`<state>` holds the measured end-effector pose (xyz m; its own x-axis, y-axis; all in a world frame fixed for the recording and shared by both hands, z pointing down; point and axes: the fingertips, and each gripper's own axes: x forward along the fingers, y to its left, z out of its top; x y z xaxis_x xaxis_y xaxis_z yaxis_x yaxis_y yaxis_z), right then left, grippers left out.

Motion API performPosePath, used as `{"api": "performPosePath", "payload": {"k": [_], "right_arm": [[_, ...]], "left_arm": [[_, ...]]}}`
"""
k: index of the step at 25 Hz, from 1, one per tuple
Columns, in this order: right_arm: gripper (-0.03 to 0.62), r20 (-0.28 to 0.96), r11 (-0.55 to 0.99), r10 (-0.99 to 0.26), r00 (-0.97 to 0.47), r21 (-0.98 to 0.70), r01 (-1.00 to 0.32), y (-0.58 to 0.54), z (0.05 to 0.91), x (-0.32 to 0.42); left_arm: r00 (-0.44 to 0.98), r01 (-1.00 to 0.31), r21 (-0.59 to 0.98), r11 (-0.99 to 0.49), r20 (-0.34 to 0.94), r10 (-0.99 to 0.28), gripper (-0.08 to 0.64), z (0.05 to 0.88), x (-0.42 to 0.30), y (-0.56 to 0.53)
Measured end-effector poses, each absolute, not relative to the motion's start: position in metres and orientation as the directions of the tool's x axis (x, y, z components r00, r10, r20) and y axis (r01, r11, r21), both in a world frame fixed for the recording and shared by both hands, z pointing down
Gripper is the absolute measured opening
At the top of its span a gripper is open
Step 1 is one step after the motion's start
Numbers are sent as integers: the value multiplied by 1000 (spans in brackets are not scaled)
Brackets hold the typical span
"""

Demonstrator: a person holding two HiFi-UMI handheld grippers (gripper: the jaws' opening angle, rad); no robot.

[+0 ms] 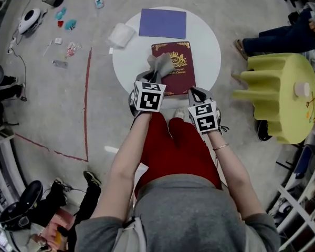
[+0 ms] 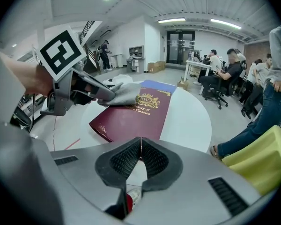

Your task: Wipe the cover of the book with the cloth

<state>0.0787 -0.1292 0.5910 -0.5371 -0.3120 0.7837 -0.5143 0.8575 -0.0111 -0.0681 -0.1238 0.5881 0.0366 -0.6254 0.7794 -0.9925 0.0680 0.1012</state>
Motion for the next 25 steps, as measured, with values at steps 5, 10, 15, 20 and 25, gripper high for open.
{"api": "performPosePath", "payload": {"k": [5,10,15,20,25], "right_arm": [[29,794,859,-303,-527,-12,-512,-126,592,77],[29,789,855,-310,-530,-13,-519,-126,590,78],[29,762,837,-342,-550,-19,-546,-130,580,85],[29,751,820,-360,-554,-28,-571,-129,575,106],[29,744,800,-377,-551,-38,-598,-130,573,126]], "left_arm": [[0,-988,95,124,790,-612,25,593,-91,-104],[-40,-981,83,173,794,-606,25,590,-107,-85],[-61,-980,75,185,771,-634,25,576,-101,-82],[-17,-985,103,141,747,-665,25,557,-63,-96],[62,-989,136,56,730,-680,25,549,-13,-118]]}}
